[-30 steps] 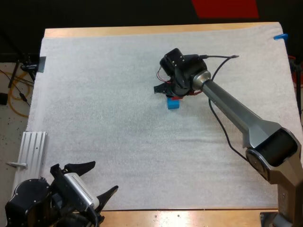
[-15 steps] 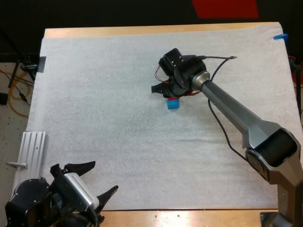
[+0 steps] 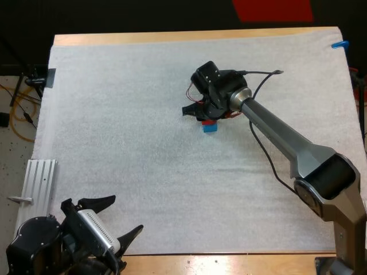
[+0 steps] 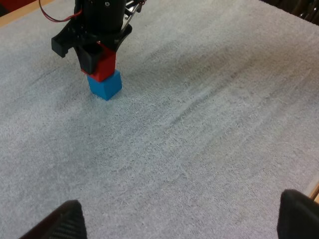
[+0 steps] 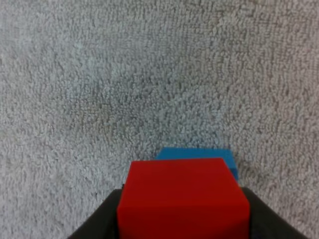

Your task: Stack red cube on blue cube

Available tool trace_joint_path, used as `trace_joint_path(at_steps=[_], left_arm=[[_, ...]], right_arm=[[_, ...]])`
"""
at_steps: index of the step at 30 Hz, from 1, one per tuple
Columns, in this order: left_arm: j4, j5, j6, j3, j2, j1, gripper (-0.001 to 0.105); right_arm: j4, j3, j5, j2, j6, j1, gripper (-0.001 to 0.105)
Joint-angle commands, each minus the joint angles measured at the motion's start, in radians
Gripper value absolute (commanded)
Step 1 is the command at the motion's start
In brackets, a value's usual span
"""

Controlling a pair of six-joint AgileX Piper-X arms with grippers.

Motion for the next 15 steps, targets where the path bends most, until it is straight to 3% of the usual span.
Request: trace_joint_path(at_steps=[1, 4, 9, 15], left_arm=[[-0.016, 0.005, -0.009, -0.004, 0.000, -0.002, 0.075], [-0.016, 0.005, -0.009, -0.004, 0.000, -0.002, 0.075], [-0.016, 0.005, -0.009, -0.004, 0.000, -0.002, 0.075], [-0.016, 0.005, -0.009, -0.004, 0.000, -0.002, 0.075]], right_arm=[[0.009, -0.009, -0.004, -0.002, -0.003, -0.001, 0.031], [0.029, -0.009, -0.002, 0.001, -0.003, -0.001, 0.034], [0.032, -0.009, -0.001, 0.001, -0.045, -0.001, 0.059], [0.030, -0.009, -0.001, 0.001, -0.045, -0.001, 0.065]])
